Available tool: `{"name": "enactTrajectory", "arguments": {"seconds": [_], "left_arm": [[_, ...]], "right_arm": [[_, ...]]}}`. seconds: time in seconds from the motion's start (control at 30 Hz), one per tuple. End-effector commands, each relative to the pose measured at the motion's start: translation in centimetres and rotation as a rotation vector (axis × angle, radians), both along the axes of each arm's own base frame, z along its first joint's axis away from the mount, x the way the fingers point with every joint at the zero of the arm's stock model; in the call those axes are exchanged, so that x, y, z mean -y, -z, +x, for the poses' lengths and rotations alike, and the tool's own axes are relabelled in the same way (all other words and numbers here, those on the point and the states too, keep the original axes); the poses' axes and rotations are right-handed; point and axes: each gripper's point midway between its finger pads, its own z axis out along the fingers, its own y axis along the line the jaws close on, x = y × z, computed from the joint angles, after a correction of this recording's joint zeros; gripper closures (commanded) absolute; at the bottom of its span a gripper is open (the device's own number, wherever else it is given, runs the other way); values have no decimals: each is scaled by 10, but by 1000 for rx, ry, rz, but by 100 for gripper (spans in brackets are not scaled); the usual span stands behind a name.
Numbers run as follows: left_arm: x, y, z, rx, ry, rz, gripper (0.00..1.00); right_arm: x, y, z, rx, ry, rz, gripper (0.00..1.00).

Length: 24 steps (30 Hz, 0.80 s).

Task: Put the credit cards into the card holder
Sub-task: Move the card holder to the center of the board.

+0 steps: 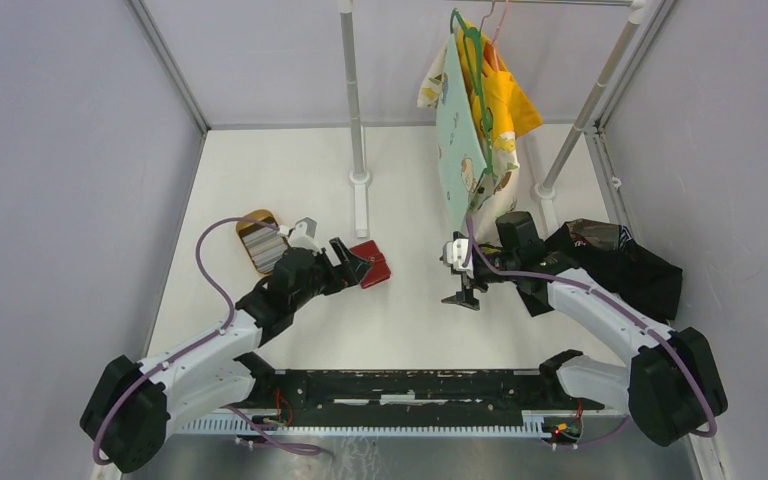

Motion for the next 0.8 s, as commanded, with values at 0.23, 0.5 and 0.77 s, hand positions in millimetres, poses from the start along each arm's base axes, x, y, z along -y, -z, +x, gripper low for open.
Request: {"name": "enactTrajectory", "arguments": {"seconds": [0.23, 0.5, 0.77], "left_arm": [[7, -19, 25, 33, -50, 21, 7], [12, 13, 28, -36, -22, 86, 7], [14, 22, 29, -11, -5, 90, 6]], "right_arm": [[-4, -11, 0, 31, -17, 22, 2], [-2, -13, 0, 53, -15, 21, 2], [-3, -5, -2, 34, -22, 15, 2]]}}
